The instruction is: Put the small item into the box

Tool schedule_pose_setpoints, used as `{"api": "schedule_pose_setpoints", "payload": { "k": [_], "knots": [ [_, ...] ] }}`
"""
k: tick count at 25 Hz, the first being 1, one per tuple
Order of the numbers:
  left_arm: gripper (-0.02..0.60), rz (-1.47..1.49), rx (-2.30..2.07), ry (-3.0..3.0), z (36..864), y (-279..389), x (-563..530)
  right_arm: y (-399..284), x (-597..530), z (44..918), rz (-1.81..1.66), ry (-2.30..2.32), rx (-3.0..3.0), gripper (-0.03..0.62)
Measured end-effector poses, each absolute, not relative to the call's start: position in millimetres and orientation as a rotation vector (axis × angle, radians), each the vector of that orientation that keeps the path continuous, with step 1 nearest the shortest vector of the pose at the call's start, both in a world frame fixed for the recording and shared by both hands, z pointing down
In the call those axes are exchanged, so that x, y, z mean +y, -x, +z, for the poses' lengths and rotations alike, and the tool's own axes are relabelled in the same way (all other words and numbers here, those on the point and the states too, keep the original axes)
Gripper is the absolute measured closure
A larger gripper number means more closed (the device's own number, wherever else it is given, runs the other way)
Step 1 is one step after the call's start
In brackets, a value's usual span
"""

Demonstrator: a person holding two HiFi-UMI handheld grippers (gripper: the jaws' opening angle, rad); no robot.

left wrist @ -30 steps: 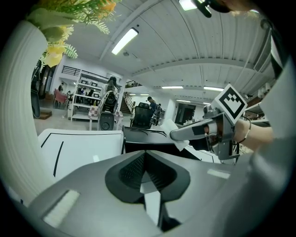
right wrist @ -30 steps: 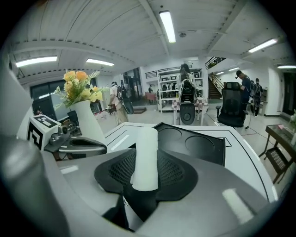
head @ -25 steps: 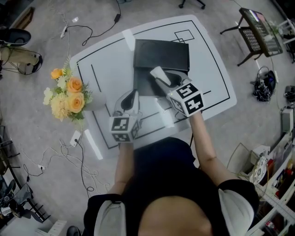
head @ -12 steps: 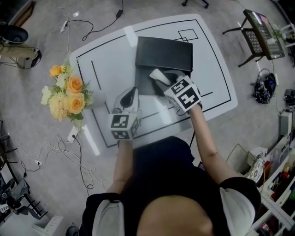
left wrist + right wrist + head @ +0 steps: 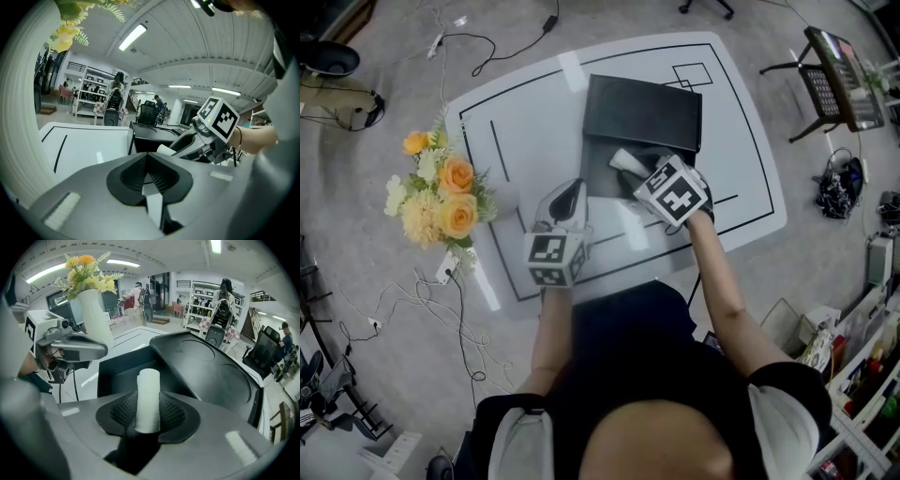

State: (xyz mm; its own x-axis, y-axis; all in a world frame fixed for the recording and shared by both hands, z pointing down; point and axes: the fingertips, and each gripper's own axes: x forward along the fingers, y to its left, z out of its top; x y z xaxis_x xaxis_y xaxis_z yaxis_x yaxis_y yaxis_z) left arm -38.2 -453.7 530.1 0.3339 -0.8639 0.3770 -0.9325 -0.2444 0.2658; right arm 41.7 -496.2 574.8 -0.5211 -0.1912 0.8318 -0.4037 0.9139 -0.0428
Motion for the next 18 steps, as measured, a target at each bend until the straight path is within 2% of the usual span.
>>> {"api": "schedule_pose_setpoints", "payload": {
  "k": [18],
  "knots": [
    [0.574,0.216,-1.563,-2.168,529,34,-453,-37,-495,594,0.195,-0.295,-2.01,0.456]
  ]
}}
